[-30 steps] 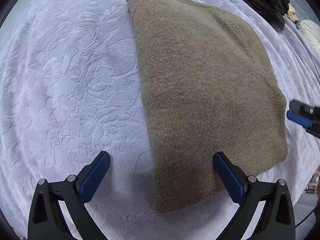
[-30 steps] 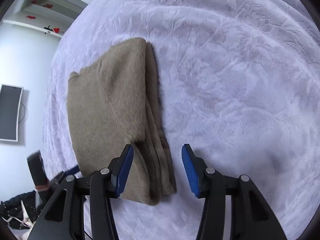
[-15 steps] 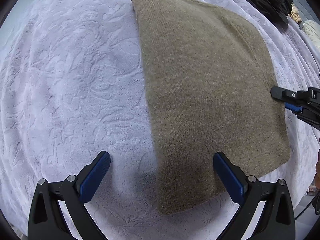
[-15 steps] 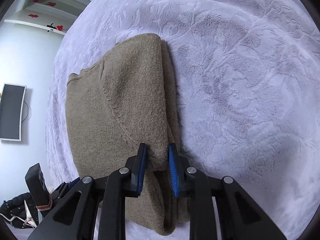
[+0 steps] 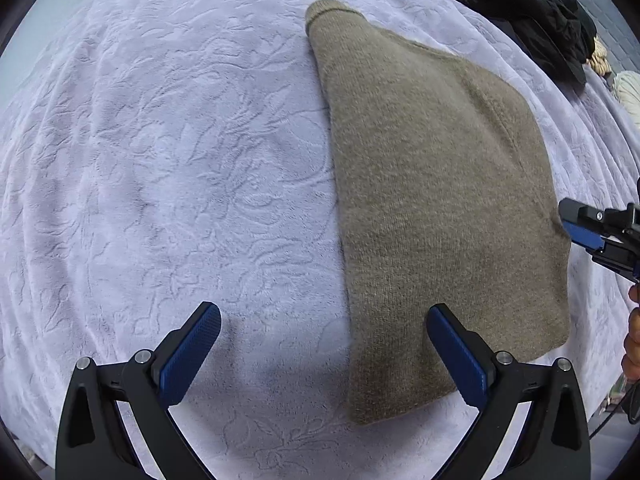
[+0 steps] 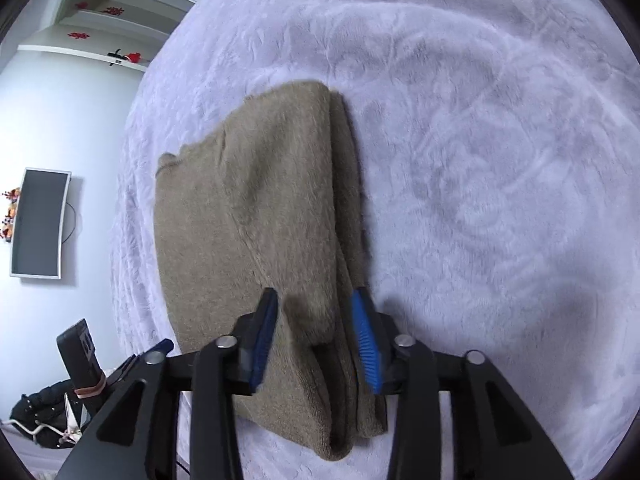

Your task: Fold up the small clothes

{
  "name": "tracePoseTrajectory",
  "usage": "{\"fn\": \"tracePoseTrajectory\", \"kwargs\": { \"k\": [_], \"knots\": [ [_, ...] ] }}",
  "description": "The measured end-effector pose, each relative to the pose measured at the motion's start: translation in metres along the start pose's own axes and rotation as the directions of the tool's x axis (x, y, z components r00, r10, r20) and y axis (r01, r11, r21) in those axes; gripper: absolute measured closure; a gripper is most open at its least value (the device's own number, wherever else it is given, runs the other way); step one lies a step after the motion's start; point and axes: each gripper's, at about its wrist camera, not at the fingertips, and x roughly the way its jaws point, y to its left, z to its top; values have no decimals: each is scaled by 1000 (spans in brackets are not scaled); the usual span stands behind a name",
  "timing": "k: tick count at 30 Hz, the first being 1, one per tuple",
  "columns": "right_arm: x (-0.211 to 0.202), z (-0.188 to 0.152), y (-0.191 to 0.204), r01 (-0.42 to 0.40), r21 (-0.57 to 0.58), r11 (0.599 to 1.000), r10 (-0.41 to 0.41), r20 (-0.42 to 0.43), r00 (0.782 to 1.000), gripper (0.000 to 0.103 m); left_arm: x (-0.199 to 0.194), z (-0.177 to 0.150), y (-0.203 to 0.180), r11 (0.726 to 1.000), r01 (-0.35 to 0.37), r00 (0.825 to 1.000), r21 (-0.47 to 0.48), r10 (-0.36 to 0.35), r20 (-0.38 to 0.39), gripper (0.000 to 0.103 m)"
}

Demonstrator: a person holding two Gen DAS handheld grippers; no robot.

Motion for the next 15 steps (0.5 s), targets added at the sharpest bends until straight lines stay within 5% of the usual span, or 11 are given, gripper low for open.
{"fn": "tracePoseTrajectory", "kwargs": {
  "k": [8, 9, 10, 15],
  "knots": [
    [20, 44, -3, -77, 61, 995, 78, -6, 997, 57, -10, 11, 8, 999, 28, 999, -46, -27, 20, 0],
    [23, 47, -3, -88, 70, 994, 89, -9, 996, 67, -10, 14, 7, 998, 37, 999, -50, -36, 26, 0],
    [23, 49, -2, -95, 67, 993, 96, -8, 995, 89, -13, 16, 8, 997, 52, 998, -56, -50, 37, 0],
    [22, 47, 1, -50, 16, 999, 50, 0, 999, 93, -10, 25, 8, 997, 51, 998, -50, -50, 34, 0]
  ]
}}
